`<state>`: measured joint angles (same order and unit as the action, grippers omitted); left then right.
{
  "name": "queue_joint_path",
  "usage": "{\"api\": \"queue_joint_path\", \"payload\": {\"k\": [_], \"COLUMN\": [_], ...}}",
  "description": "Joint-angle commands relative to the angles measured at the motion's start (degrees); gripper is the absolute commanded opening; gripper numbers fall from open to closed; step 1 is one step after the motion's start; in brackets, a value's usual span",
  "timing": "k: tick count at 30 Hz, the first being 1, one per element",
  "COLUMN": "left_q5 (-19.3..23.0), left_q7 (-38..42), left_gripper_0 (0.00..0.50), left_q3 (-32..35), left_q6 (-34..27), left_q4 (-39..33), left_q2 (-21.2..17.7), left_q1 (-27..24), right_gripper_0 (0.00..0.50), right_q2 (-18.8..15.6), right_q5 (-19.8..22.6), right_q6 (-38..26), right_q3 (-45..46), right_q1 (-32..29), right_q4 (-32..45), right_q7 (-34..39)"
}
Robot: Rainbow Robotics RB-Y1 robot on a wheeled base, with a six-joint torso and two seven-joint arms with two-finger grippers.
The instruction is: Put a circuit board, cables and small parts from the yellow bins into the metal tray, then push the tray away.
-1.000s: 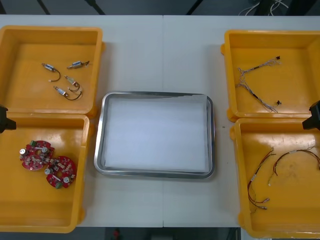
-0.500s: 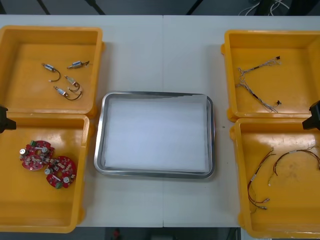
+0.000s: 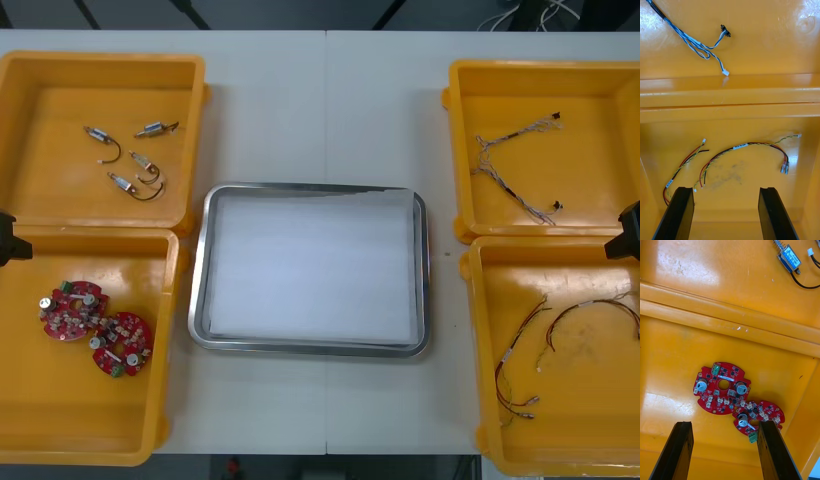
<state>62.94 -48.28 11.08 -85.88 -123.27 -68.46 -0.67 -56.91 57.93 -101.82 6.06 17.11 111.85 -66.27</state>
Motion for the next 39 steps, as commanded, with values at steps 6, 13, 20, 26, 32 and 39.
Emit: {"api": "queue_joint_path", "payload": {"k": [6, 13, 20, 26, 32, 39], "left_q5": [0.34, 0.34, 0.34, 0.34, 0.34, 0.51], "left_q7": [-5.78, -5.78, -5.78, -5.78, -5.78, -6.48], "left_gripper_0": [0.500, 0.500, 0.500, 0.500, 0.500, 0.500], "left_q3": [1.05, 1.05, 1.05, 1.05, 1.05, -0.27], "left_q6": [0.54, 0.54, 0.54, 0.54, 0.54, 1.77], "left_q4": [-1.10, -1.10, -1.10, -1.10, -1.10, -0.92], "left_q2": [-1.94, -1.94, -1.94, -1.94, -1.94, -2.55], "left_q1": [1.11, 1.11, 1.11, 1.11, 1.11, 1.99], "right_gripper_0": [0.500, 0.500, 0.500, 0.500, 0.500, 0.500], "right_q2": [0.40, 0.40, 0.40, 0.40, 0.40, 0.40], "right_q5": [-0.45, -0.45, -0.45, -0.45, -0.45, -0.45], "right_q6": [-0.04, -0.04, -0.04, -0.04, -0.04, -0.04], "right_q3": [0.97, 0.97, 0.97, 0.97, 0.97, 0.97], "right_q1": [-0.41, -0.41, -0.41, -0.41, -0.41, -0.41], "right_q4": [0.82, 0.82, 0.82, 0.82, 0.82, 0.82], "right_q7": [-2.11, -2.11, -2.11, -2.11, -2.11, -2.11]}}
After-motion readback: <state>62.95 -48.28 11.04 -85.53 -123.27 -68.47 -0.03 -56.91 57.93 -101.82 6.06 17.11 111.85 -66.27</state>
